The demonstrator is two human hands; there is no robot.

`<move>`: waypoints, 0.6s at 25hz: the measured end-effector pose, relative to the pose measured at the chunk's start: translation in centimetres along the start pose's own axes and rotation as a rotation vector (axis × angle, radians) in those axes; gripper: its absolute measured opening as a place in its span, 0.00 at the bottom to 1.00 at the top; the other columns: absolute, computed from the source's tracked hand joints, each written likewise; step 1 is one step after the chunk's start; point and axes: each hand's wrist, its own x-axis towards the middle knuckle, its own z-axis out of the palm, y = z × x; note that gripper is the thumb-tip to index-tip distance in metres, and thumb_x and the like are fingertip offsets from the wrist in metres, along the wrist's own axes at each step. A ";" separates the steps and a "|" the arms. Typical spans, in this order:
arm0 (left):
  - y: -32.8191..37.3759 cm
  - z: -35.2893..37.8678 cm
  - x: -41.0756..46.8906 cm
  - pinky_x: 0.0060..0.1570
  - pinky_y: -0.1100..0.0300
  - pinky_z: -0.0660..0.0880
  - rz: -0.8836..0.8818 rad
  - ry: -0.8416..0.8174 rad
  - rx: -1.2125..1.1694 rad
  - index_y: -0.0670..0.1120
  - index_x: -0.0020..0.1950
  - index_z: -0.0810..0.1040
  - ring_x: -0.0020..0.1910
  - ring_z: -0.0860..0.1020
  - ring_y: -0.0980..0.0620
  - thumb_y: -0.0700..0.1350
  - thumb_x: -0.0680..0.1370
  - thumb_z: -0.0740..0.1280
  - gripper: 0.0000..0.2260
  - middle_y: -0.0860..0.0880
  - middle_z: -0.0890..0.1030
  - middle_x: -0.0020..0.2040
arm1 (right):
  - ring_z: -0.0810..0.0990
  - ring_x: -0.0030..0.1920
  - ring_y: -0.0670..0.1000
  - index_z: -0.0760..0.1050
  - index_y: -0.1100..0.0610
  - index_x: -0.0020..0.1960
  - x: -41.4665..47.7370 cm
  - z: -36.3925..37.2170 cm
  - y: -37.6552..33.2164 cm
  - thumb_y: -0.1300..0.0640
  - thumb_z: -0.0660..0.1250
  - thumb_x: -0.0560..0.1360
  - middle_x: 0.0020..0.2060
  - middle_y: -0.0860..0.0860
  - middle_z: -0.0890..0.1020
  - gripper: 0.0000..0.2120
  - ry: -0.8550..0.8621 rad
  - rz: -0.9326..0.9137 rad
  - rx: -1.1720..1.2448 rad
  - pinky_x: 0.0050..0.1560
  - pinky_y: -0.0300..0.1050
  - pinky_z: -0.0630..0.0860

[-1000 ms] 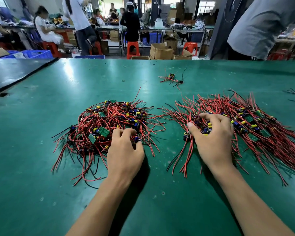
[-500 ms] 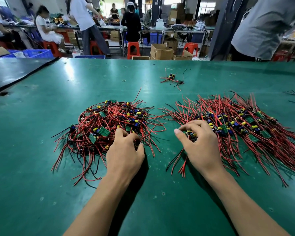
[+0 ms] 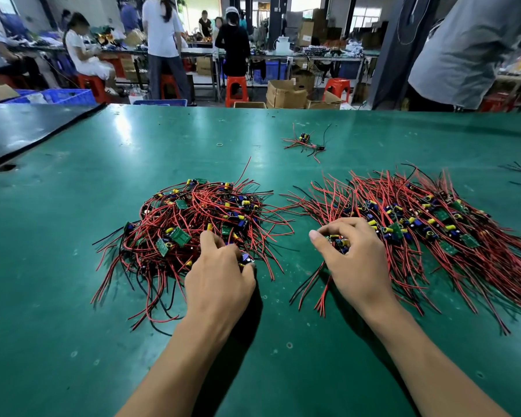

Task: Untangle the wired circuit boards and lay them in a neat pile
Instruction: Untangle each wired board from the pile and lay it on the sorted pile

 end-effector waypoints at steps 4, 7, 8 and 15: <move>1.4 -0.5 -0.8 0.33 0.57 0.76 0.281 0.233 -0.303 0.49 0.48 0.84 0.38 0.75 0.52 0.54 0.72 0.74 0.11 0.51 0.71 0.48 | 0.81 0.45 0.47 0.82 0.50 0.44 -0.1 -0.2 -0.8 0.49 0.73 0.75 0.40 0.45 0.83 0.05 -0.025 -0.055 0.059 0.50 0.40 0.74; 2.4 0.1 -1.6 0.36 0.55 0.77 0.490 0.179 -0.402 0.50 0.52 0.82 0.40 0.76 0.52 0.52 0.73 0.72 0.11 0.52 0.74 0.47 | 0.77 0.32 0.39 0.82 0.51 0.42 -0.3 -0.4 -1.8 0.46 0.68 0.77 0.30 0.41 0.81 0.11 -0.404 0.017 0.446 0.36 0.29 0.70; 2.4 0.3 -1.7 0.37 0.53 0.77 0.520 0.150 -0.411 0.49 0.54 0.82 0.41 0.77 0.51 0.51 0.73 0.72 0.11 0.51 0.75 0.47 | 0.75 0.31 0.37 0.82 0.51 0.41 -0.4 -0.4 -2.1 0.48 0.67 0.78 0.29 0.40 0.79 0.11 -0.508 0.022 0.520 0.34 0.27 0.69; 2.3 0.6 -1.2 0.45 0.66 0.72 0.473 0.112 -0.495 0.46 0.51 0.81 0.43 0.78 0.59 0.48 0.72 0.76 0.11 0.54 0.81 0.45 | 0.73 0.27 0.47 0.85 0.55 0.45 0.5 -0.6 -1.3 0.49 0.67 0.76 0.30 0.48 0.77 0.11 -0.429 0.218 0.621 0.30 0.36 0.69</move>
